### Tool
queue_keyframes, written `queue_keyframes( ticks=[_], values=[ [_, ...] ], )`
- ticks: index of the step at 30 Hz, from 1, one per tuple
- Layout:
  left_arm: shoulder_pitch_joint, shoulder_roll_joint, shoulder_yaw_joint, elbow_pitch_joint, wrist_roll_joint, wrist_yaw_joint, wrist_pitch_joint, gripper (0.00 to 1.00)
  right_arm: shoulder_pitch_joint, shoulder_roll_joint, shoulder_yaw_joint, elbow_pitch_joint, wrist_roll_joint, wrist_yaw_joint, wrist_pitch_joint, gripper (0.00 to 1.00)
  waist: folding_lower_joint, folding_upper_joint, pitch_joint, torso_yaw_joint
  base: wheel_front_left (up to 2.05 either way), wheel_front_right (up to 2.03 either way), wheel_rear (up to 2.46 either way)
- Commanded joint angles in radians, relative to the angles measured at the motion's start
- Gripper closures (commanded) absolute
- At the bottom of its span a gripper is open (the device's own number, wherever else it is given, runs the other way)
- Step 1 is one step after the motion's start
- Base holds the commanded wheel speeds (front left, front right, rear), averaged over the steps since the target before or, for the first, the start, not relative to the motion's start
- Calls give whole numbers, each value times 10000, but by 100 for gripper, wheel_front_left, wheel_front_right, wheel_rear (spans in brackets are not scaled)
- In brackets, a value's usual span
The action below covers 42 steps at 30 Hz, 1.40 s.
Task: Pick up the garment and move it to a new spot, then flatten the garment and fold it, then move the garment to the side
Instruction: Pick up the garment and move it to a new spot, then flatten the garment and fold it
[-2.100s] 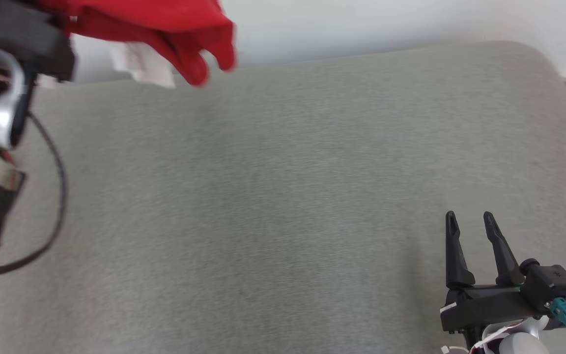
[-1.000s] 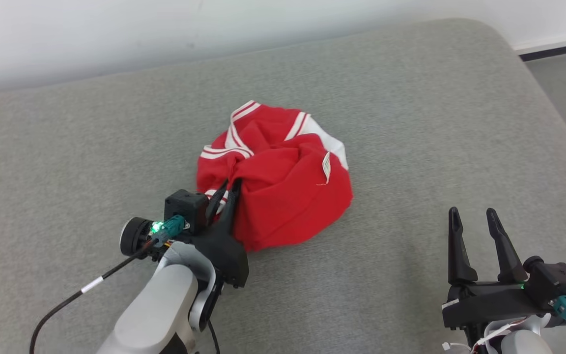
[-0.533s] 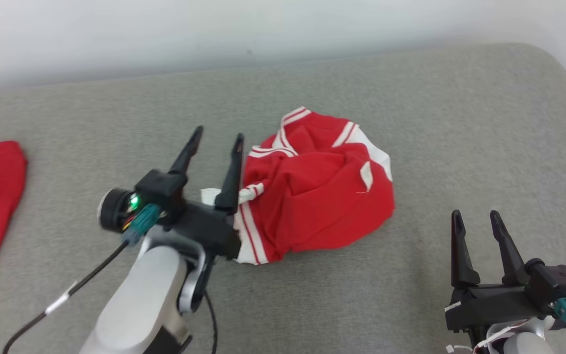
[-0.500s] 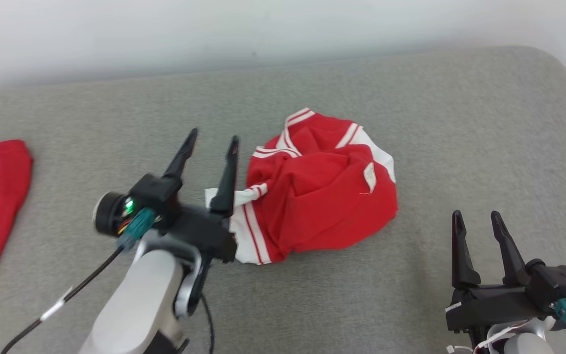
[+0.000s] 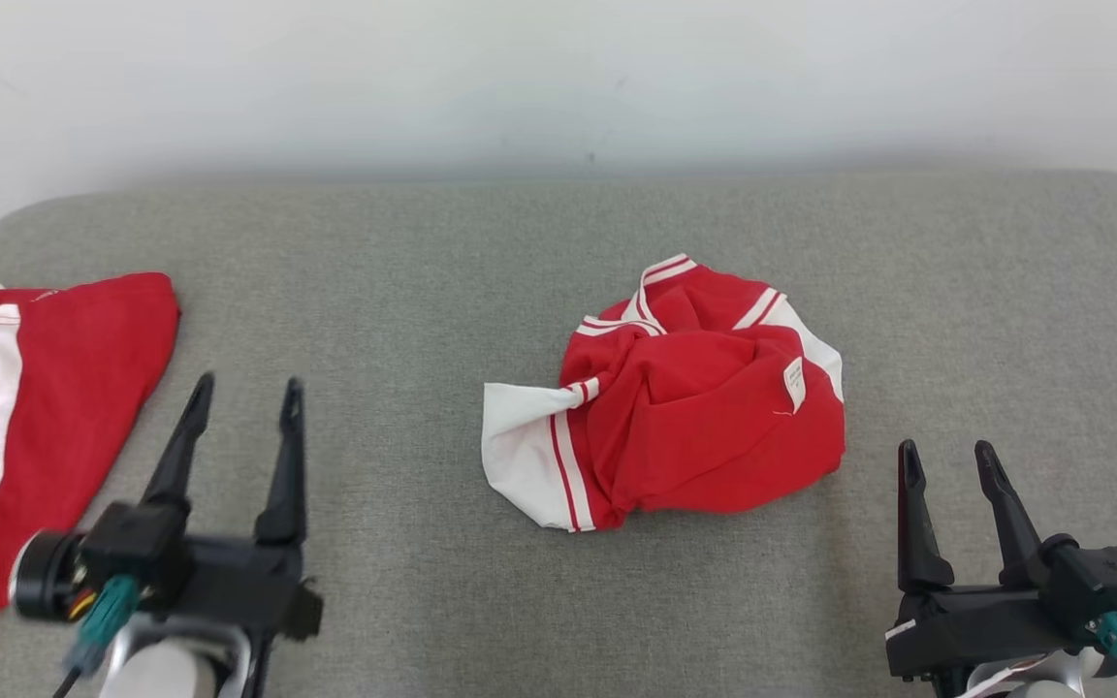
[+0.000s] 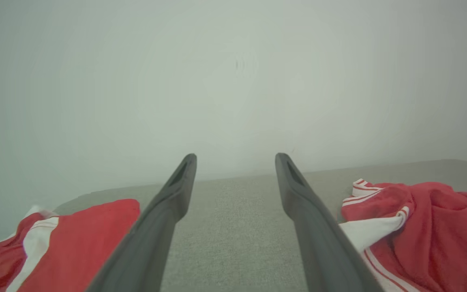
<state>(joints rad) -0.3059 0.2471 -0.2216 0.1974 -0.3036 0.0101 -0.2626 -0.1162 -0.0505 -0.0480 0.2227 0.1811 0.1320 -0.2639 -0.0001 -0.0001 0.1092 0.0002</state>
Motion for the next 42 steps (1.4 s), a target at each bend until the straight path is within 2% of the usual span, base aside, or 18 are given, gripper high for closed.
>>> queue_keyframes(
  ticks=[1, 6, 17, 27, 42],
  values=[
    [415, 58, 221, -201, 94, -24, -32, 0, 132, 1, -8, -30, -67, -25, -9, 0, 1, 1, -209, 146, 0, 0, 0],
    [1585, -47, 884, -729, 257, -231, -33, 0, 344, 2, -4, -38, -114, -25, -9, 0, 1, 1, -503, 262, 0, 0, 0],
    [3234, -861, 1647, -809, 666, -801, -33, 0, 838, 1, 129, -60, -175, -25, 62, 0, 1, 1, -1064, 416, 0, 0, 0],
    [3512, -1298, 2005, -960, 1080, -968, -34, 0, 1021, 1, 127, -184, -165, -25, 87, 0, 1, 1, -997, 465, 0, 0, 0],
    [3319, -1599, 2407, -737, 1341, -1233, -34, 0, 932, 1, 142, -198, -136, -25, 134, 0, 1, 1, -820, 348, 0, 0, 0]
  ],
)
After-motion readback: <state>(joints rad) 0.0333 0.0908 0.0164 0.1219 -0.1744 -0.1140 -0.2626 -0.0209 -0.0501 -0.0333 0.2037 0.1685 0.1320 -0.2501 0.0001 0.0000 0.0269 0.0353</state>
